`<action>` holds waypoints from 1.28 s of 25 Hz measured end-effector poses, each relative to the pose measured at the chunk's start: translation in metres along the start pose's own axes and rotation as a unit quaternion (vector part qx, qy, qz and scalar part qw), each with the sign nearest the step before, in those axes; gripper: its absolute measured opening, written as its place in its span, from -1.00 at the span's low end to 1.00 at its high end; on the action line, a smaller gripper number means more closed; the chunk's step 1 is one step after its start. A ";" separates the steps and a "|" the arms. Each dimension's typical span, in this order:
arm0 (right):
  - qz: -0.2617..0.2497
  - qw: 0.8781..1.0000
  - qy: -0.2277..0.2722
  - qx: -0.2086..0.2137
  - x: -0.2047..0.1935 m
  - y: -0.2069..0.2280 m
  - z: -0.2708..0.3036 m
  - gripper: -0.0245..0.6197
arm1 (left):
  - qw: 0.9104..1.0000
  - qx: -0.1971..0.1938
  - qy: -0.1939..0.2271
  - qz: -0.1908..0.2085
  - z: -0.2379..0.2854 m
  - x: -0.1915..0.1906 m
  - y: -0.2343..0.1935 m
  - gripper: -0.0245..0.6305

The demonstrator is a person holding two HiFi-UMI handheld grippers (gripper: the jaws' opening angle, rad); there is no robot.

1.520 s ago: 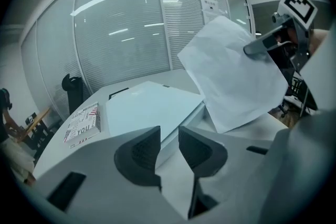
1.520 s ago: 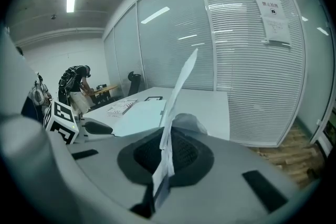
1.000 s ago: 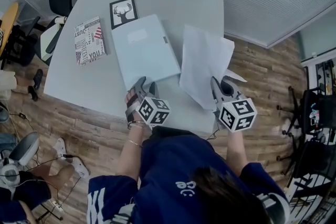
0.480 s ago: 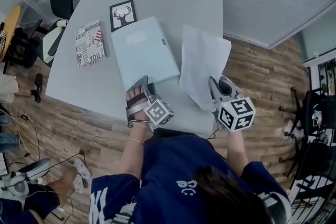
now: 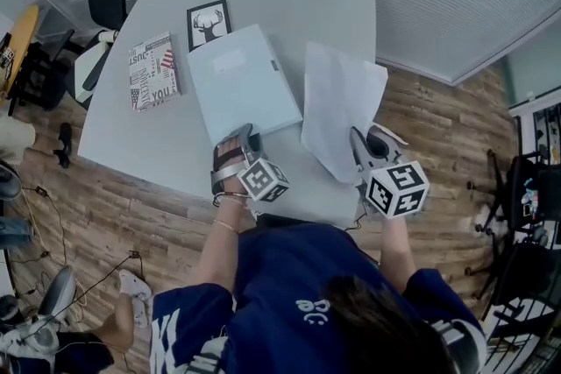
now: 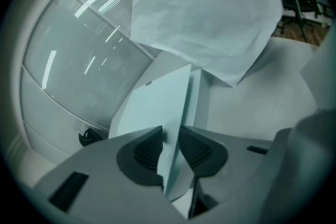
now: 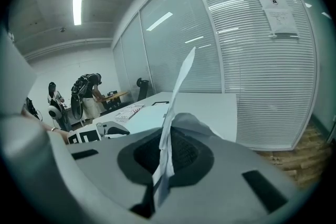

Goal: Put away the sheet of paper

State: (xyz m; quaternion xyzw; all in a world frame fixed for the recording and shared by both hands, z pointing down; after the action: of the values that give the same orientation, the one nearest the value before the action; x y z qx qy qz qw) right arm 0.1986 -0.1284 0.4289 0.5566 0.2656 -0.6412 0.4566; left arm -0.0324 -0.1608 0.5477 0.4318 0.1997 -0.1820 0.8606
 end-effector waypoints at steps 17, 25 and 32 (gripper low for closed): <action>0.000 1.000 -0.006 0.004 0.002 0.006 0.012 -0.90 | 0.969 0.086 0.099 -0.208 -0.022 0.004 -0.048 -0.85; -0.035 0.998 -0.013 0.040 0.023 0.003 0.026 -0.90 | 0.898 0.147 0.156 -0.384 -0.050 -0.019 -0.074 -0.88; -0.100 0.989 -0.024 0.105 0.056 -0.009 0.049 -0.90 | 0.822 0.183 0.184 -0.507 -0.069 -0.042 -0.093 -0.88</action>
State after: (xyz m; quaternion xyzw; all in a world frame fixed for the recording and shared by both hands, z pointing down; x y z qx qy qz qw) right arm 0.1699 -0.1824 0.3852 0.5564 0.2400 -0.7213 0.3355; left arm -0.1267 -0.1503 0.4687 0.4448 0.5083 -0.5426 0.4994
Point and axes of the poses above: the fingertips, and each gripper's own axes: z forward along the fingers, y to its right, x out of its top, the point moved 5 cm from there along -z, backward along the fingers, and after that the axes turned 12 degrees about y, right-handed, at the moved point
